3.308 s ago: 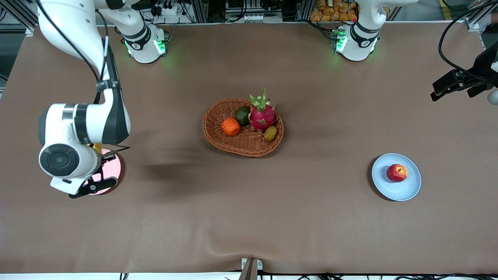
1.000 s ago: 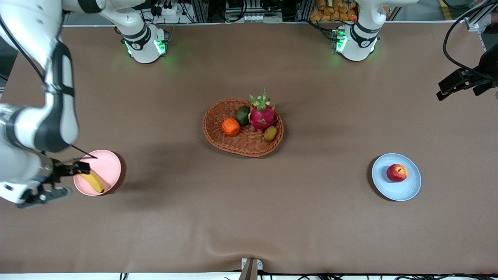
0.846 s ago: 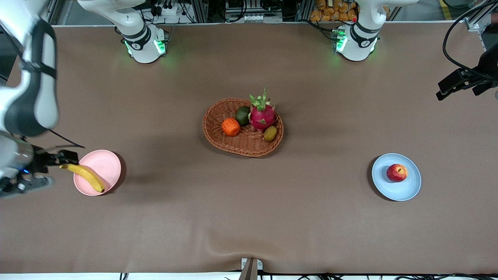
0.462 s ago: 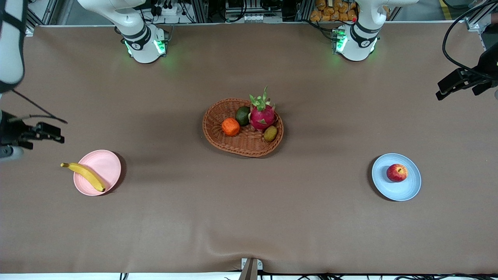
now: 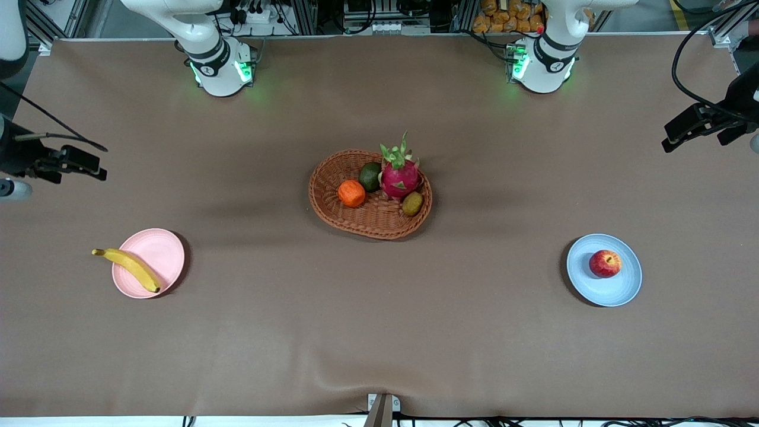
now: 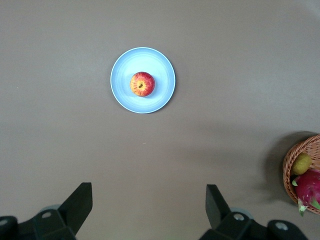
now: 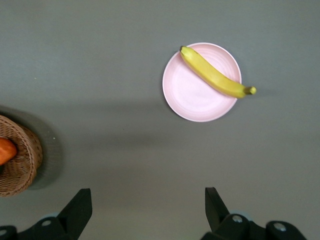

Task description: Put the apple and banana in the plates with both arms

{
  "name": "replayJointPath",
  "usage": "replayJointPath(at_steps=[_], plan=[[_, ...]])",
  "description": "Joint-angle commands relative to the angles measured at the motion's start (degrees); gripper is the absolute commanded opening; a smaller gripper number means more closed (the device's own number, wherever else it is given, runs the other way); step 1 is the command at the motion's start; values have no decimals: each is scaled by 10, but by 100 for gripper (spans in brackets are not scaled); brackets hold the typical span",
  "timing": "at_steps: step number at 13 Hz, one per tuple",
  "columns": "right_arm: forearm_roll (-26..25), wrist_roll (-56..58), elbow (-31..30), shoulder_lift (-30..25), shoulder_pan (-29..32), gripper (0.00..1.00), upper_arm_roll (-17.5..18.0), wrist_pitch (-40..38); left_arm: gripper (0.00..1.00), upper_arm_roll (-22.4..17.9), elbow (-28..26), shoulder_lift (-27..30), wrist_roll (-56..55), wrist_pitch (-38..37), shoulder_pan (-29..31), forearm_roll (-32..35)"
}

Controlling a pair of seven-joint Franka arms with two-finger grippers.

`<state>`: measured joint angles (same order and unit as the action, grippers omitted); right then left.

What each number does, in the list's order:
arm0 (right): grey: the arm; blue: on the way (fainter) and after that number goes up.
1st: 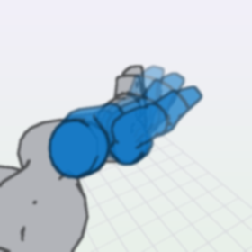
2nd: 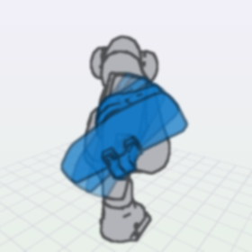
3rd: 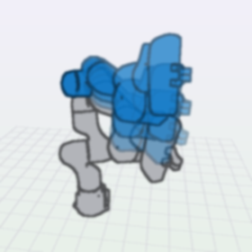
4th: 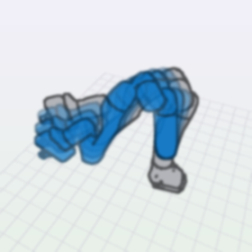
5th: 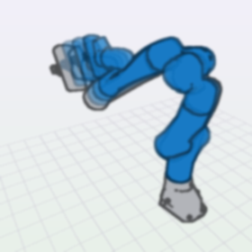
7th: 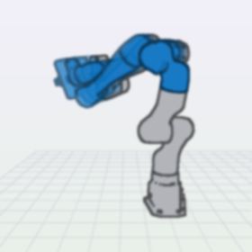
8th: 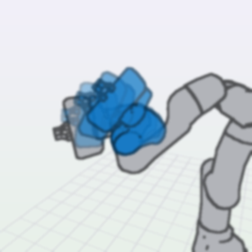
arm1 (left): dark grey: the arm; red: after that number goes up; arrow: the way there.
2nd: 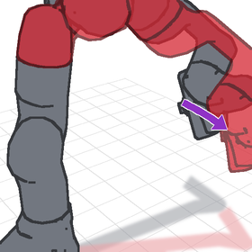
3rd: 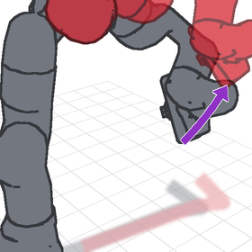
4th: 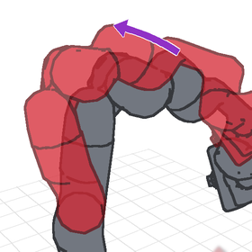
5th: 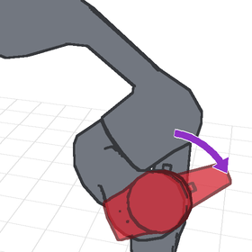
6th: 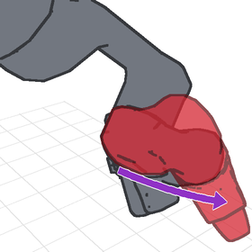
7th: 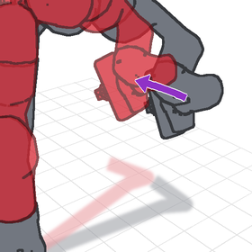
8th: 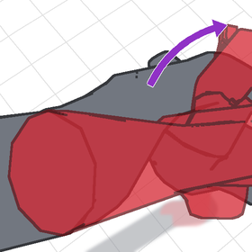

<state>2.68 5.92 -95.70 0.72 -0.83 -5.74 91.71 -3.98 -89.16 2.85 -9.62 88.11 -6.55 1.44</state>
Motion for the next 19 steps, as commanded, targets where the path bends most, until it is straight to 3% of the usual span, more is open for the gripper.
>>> replayJointPath(at_steps=[1, 5, 8, 11, 19], plan=[[-19, -20, 22, -20, 17, 100, 21, -36, 100, 3, -15, 19, -7, -4, -5, 11], [-19, -34, 75, -20, 22, 100, 18, -93, 100, 38, -15, 22, -7, -14, 9, 10], [-19, -57, 75, -20, 17, 100, 18, -92, 100, 42, -12, 21, -2, -18, 13, 11], [-19, -50, 79, -17, 20, 100, 18, -65, 100, 87, -11, 21, -1, -18, 56, 10], [-21, -49, 77, -17, 22, 100, 18, -58, 100, 89, -3, 16, -12, -18, 56, 8]])
